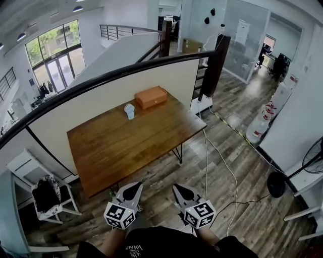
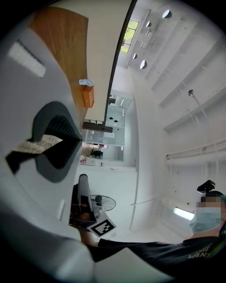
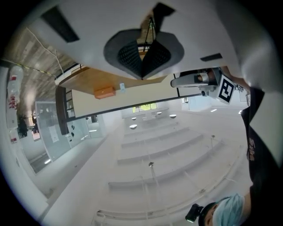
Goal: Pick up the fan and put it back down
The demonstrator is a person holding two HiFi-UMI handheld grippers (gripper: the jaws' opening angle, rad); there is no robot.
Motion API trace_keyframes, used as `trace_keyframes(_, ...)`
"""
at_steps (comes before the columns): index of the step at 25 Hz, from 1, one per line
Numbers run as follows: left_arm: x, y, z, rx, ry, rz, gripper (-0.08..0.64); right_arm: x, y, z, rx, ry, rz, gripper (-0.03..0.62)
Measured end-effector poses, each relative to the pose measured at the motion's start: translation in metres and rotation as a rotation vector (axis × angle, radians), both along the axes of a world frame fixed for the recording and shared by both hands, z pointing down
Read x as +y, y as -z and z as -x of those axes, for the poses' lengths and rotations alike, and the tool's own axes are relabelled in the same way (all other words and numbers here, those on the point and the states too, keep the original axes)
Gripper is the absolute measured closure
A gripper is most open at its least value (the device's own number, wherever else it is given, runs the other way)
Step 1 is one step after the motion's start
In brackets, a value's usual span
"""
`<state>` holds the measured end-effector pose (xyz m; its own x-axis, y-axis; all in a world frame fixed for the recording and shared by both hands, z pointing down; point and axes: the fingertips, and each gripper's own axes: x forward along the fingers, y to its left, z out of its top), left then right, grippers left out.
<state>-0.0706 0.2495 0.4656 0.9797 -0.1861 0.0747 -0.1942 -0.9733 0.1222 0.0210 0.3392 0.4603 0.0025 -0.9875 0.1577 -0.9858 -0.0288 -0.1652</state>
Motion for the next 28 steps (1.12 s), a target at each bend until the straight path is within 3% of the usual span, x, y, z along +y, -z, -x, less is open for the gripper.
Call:
trace_keyframes(9, -0.011, -0.009, -0.016, -0.023, -0.029, 0.021, 0.543, -0.01, 0.007, -0.014, -0.052, 0.019, -0.093, 0.577)
trace_keyframes(10, -0.016, -0.01, -0.021, -0.023, -0.031, 0.027, 0.53, -0.013, 0.006, -0.016, -0.055, 0.017, -0.094, 0.566)
trace_keyframes(12, -0.027, -0.011, -0.032, -0.023, -0.037, 0.036, 0.414, -0.025, 0.005, -0.022, -0.065, 0.018, -0.092, 0.466)
trace_keyframes(13, -0.034, -0.012, -0.038, -0.025, -0.042, 0.038, 0.402, -0.031, 0.005, -0.025, -0.069, 0.019, -0.089, 0.441)
trace_keyframes(20, -0.086, -0.016, -0.08, -0.028, -0.054, 0.065, 0.388, -0.084, 0.003, -0.057, -0.067, 0.028, -0.059, 0.439)
trace_keyframes(28, -0.171, -0.018, -0.106, -0.014, -0.008, 0.096, 0.379, -0.169, 0.011, -0.092, -0.056, 0.059, -0.027, 0.439)
